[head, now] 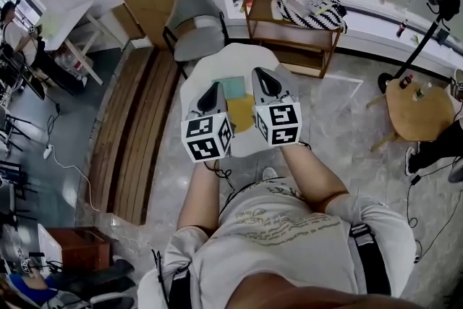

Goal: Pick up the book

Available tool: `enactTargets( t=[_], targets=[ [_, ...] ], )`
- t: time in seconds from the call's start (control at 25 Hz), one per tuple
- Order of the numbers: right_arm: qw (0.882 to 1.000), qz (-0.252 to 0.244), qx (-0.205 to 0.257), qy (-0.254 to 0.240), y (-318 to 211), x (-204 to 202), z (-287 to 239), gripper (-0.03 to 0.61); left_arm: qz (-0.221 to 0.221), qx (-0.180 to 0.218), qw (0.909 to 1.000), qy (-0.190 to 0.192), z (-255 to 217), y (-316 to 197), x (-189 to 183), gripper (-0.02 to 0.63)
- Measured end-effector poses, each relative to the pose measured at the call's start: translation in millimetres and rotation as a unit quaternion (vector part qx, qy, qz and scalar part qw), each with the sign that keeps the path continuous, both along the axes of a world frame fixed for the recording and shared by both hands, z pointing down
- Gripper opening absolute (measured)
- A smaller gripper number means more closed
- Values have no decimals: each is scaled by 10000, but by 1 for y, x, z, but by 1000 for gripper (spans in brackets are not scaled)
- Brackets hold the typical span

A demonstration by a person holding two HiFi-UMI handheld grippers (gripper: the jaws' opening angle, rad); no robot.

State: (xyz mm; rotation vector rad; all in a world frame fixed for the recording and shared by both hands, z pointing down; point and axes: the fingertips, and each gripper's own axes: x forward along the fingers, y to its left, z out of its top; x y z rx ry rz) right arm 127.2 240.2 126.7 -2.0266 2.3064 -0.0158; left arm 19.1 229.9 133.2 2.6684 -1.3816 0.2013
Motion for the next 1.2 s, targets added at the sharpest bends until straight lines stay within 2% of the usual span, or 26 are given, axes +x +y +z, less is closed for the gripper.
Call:
enactTargets(
  t=[0.56,0.84,1.2],
  targets=[
    [9994,-340,-70,-61,-102,48,-5,28,-228,7,9997,-78,-12,-97,58,20],
    [9985,-515,-188,-73,-122,43,7,28,-297,-106,9994,-117,-1,-114,63,20],
    [9972,-616,-408,104,-154,22,24,29,-288,-325,9990,-64,20,-144,49,20]
  ],
)
